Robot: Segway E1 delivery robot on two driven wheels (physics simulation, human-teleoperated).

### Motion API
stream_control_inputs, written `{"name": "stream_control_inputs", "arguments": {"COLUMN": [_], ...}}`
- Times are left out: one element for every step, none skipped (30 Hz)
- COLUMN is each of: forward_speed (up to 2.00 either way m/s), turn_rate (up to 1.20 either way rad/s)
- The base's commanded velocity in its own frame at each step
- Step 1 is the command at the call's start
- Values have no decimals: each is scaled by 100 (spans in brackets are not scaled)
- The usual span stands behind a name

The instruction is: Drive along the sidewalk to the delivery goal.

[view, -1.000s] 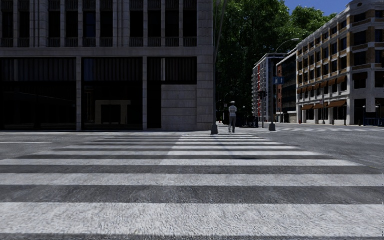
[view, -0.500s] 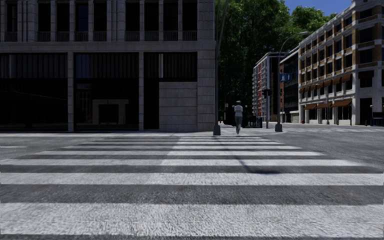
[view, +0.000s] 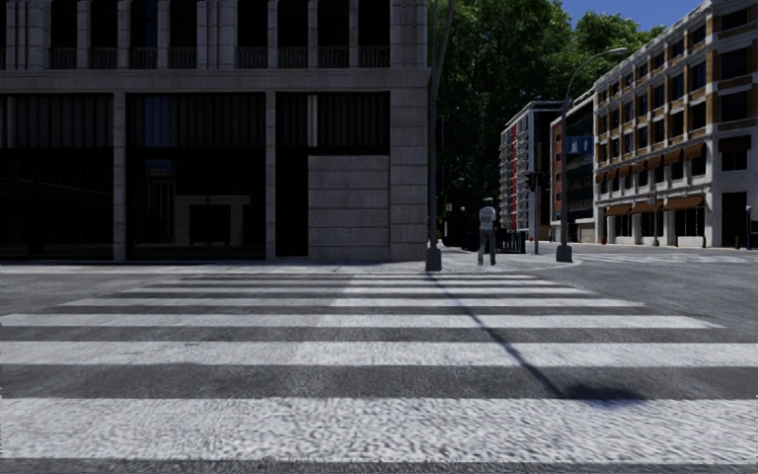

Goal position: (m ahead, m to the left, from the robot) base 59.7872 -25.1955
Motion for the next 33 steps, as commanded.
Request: {"name": "stream_control_inputs", "arguments": {"forward_speed": [200, 200, 200, 200, 200, 200, 200, 200, 200, 200, 200, 200, 200, 200, 200, 200, 200, 200, 200, 200, 200, 200, 200, 200, 200, 200, 200, 200, 200, 200, 200, 200, 200], "turn_rate": [-15, -15, -15, -15, -15, -15, -15, -15, -15, -15, -15, -15, -15, -15, -17, -22, -22, -24, -25, -25, -25, -25, -25, -25, -26, -26, -26, -26, -26, -26, -26, -26, -26]}}
